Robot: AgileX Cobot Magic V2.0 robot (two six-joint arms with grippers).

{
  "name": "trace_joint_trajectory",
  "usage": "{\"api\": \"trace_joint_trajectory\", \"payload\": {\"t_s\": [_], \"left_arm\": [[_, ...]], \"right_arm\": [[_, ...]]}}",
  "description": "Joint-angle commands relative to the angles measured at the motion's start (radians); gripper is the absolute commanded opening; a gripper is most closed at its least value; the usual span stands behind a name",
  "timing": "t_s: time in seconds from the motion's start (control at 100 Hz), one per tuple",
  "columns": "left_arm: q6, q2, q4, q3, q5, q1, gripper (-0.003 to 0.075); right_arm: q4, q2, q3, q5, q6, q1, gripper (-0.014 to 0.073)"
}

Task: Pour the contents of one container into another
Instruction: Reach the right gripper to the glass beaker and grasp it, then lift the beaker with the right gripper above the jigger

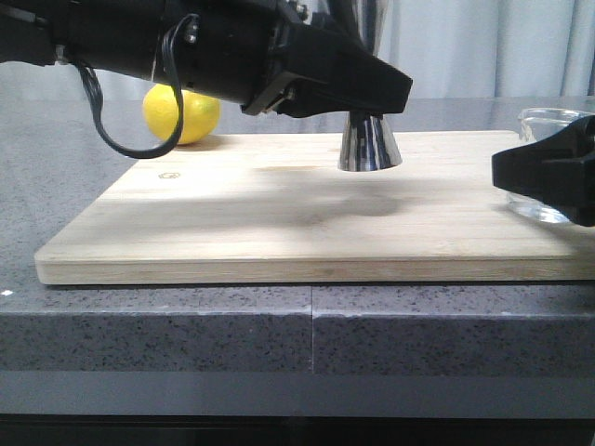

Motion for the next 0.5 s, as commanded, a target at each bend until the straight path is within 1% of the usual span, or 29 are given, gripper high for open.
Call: {"api": "trace_joint_trajectory", "payload": {"t_s": [0.0, 0.07, 0.29, 0.49], "left_arm": [[-0.013, -0.055, -0.034, -0.031, -0.050, 0.000, 0.0058], [-0.013, -0.055, -0.034, -0.031, -0.050, 0.000, 0.0058], [-0.013, -0.055, -0.034, -0.031, -0.050, 0.000, 0.0058], [-0.013, -0.055, -0.032, -0.031, -0.050, 0.000, 0.0058]], "right_arm": [[0.007, -0.011, -0.027, -0.070, -0.008, -0.006, 0.0276], [0.007, -0.011, -0.027, -0.070, -0.008, -0.006, 0.0257], [0.007, -0.011, -0.027, -0.073, -0.008, -0.006, 0.0255], [0.007, -0.011, -0.030, -0.134, -0.008, -0.006, 0.0253]]}}
